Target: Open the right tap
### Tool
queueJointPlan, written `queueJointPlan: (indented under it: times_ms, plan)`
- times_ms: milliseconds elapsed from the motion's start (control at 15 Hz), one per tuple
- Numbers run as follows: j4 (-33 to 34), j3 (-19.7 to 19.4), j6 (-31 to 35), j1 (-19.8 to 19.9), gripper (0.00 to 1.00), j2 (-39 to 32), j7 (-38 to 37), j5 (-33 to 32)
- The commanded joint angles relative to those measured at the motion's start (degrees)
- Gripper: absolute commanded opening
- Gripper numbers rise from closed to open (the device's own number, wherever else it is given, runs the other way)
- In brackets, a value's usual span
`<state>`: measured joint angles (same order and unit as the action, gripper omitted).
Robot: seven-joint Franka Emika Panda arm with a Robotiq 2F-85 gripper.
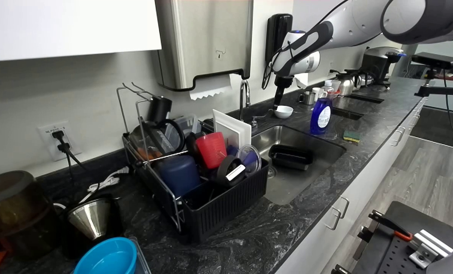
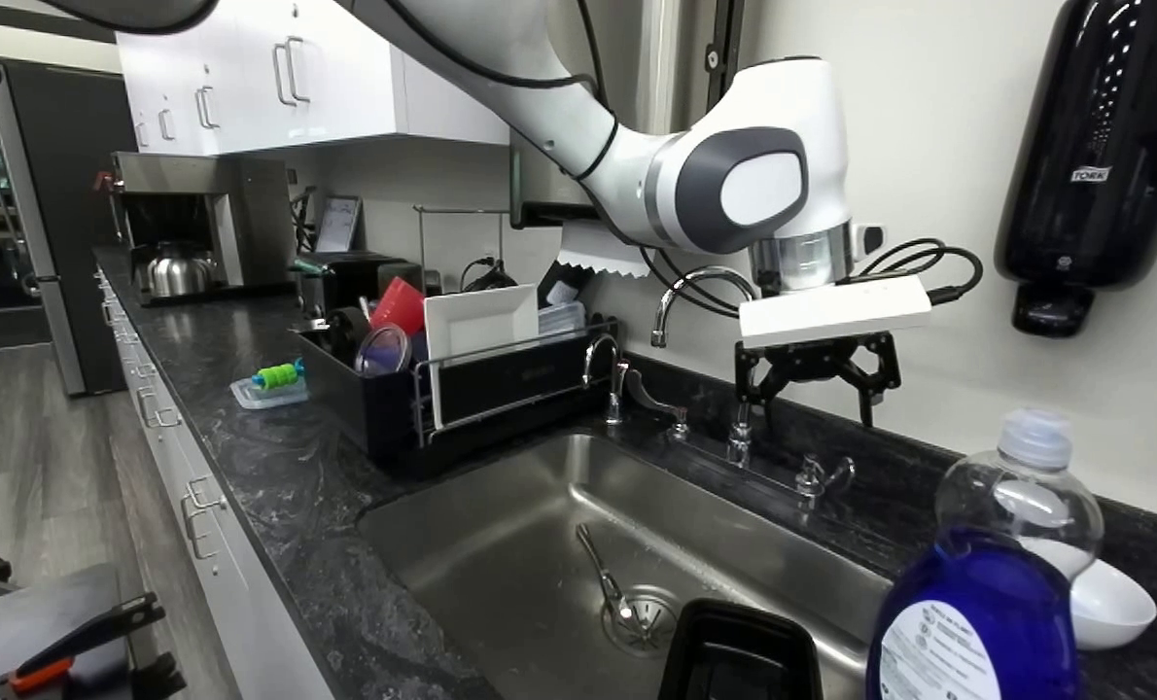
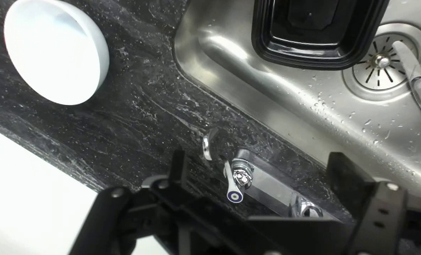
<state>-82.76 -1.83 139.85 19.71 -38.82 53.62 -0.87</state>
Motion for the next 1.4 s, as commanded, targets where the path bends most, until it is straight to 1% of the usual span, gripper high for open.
queueJointPlan:
  times_ms: [0, 533, 867, 1333]
  plan:
    - [5.36, 1.98, -1.89, 1.91, 1.00, -3.53, 3.93, 0.92]
    - [11.77, 3.58, -5.03, 3.16, 1.00, -8.55, 8.13, 1.51]
    - [15.09, 3.81, -7.91, 3.37, 1.00, -10.72, 9.58, 1.75]
    - [19.29, 3.64, -10.06, 3.65, 1.00, -13.77, 10.51, 2.03]
